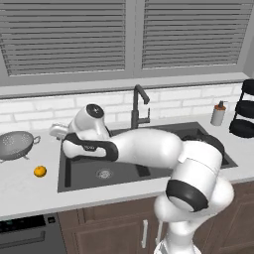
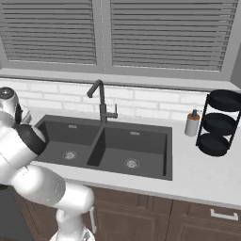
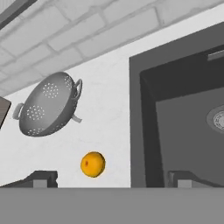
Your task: Put the colander in the sink, put the tangerine in the colander, and turn on the sink faucet and pour water over the colander.
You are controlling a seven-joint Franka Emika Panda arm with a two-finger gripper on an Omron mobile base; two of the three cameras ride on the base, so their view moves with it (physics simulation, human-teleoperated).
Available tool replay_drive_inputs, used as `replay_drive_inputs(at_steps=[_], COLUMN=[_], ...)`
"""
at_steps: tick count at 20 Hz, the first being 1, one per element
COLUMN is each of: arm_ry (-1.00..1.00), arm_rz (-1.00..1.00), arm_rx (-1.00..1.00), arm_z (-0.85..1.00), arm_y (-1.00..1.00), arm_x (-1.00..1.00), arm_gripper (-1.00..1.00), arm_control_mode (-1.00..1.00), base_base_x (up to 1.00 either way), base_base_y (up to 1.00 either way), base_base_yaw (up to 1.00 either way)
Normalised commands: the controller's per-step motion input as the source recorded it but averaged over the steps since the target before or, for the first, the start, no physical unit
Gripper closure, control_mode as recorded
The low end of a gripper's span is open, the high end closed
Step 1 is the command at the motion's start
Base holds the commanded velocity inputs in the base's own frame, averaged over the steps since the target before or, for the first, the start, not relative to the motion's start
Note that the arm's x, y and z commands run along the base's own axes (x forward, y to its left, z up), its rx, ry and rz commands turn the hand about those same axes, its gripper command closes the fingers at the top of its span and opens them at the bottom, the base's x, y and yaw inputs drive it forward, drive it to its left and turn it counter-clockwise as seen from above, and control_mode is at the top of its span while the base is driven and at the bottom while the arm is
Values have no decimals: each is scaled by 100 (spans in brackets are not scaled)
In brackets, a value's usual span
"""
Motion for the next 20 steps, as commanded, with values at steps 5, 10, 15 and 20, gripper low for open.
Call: replay_drive_inputs(at_steps=[5,10,15,20], arm_ry=[0,2,9,11], arm_rz=[0,-1,-2,-4], arm_rx=[0,0,0,0], arm_z=[0,0,-11,-8], arm_y=[71,59,60,61], arm_x=[35,38,35,20], arm_gripper=[-100,-100,-100,-100], arm_control_mode=[-100,-100,-100,-100], base_base_x=[0,0,0,0], base_base_y=[0,0,0,0], base_base_yaw=[0,0,0,0])
